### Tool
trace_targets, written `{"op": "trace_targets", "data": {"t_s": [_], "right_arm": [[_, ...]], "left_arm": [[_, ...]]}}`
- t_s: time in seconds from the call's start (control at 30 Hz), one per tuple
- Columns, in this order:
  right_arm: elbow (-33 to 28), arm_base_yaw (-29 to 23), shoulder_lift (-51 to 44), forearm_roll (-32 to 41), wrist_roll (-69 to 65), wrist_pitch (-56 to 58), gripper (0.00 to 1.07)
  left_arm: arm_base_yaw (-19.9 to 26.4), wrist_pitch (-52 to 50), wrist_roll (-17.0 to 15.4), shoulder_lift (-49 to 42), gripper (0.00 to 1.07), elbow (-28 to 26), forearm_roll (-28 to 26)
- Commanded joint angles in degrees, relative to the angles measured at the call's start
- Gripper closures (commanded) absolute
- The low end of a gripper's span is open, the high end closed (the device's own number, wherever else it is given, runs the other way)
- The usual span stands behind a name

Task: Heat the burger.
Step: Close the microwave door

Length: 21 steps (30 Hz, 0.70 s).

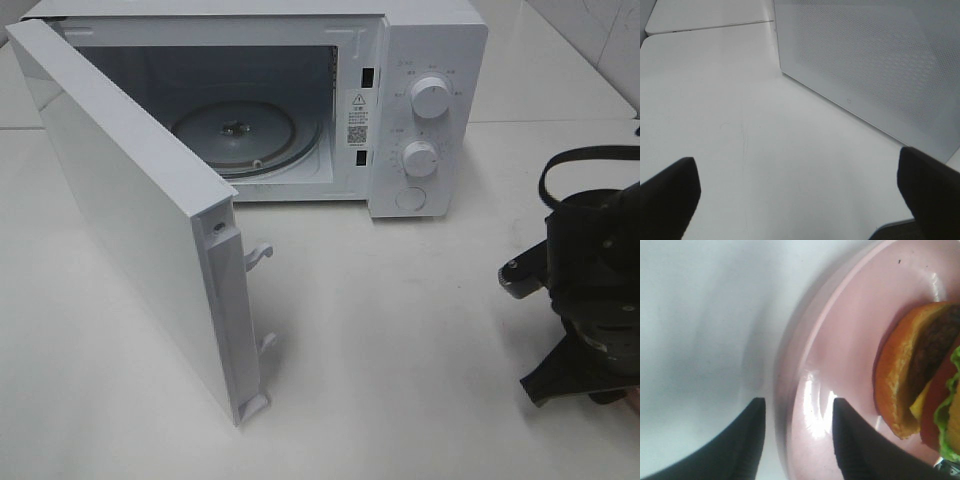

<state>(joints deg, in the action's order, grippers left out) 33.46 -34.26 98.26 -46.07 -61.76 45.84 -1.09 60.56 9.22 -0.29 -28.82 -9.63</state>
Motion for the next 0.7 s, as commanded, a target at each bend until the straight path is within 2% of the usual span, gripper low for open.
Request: {"op": "trace_targets", "data": {"t_s": [0.03,0.37,0.7], "right_arm": [[0.1,-0.1,-4.1,1.8,3.2,1.3,0.63],[0.1,-0.1,-15.8,10.9,17.5,1.3,0.63],[0.1,-0.1,-26.8,24.6,33.9,1.3,0.63]], "left_arm": [[0.0,-0.9,-0.5,-1.1,0.06,0.1,-0.1],[0.0,-0.9,-0.5,-1.1,0.06,0.1,-0.1],[0.0,-0.9,-0.5,-1.1,0.06,0.1,-0.1]]}}
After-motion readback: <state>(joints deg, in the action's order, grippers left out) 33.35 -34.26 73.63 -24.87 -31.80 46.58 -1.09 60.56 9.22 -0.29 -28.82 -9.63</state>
